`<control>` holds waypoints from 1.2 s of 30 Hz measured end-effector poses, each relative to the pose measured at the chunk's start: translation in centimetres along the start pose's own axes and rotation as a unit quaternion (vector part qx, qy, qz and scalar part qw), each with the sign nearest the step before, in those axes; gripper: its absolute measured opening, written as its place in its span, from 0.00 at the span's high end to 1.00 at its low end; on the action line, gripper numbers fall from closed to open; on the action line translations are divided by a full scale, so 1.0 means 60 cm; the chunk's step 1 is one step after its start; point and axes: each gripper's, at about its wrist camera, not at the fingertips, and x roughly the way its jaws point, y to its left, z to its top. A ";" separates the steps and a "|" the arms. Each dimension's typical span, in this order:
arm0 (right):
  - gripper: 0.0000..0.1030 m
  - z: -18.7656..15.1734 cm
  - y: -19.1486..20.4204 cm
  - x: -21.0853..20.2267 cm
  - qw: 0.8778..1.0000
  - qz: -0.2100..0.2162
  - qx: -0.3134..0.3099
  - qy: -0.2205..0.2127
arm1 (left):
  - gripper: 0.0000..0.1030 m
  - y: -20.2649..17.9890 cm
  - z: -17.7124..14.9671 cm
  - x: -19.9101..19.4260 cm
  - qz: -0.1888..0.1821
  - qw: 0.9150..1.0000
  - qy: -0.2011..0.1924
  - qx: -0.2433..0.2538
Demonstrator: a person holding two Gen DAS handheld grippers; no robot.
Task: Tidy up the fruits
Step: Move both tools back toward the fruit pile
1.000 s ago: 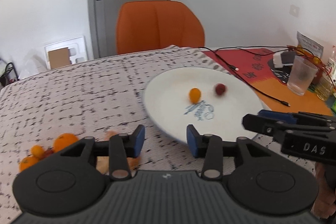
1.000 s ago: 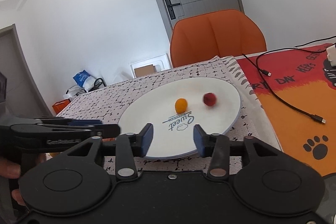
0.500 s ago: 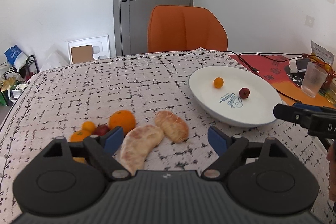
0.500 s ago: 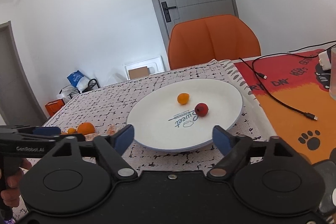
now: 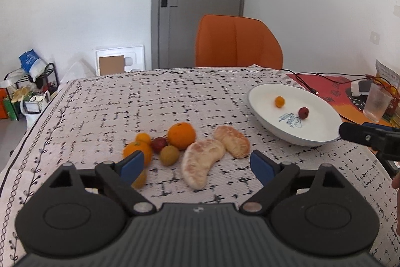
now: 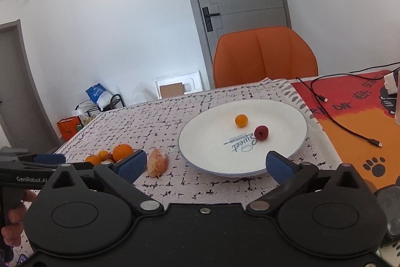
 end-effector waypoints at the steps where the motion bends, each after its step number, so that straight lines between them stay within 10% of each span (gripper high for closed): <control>1: 0.00 0.000 0.002 0.001 1.000 0.000 0.002 0.001 | 0.12 0.006 -0.002 -0.002 0.002 1.000 0.000 -0.003; 36: 0.00 -0.028 0.110 0.046 0.996 0.048 -0.026 0.064 | 0.14 0.138 -0.041 -0.048 0.021 0.997 -0.012 -0.069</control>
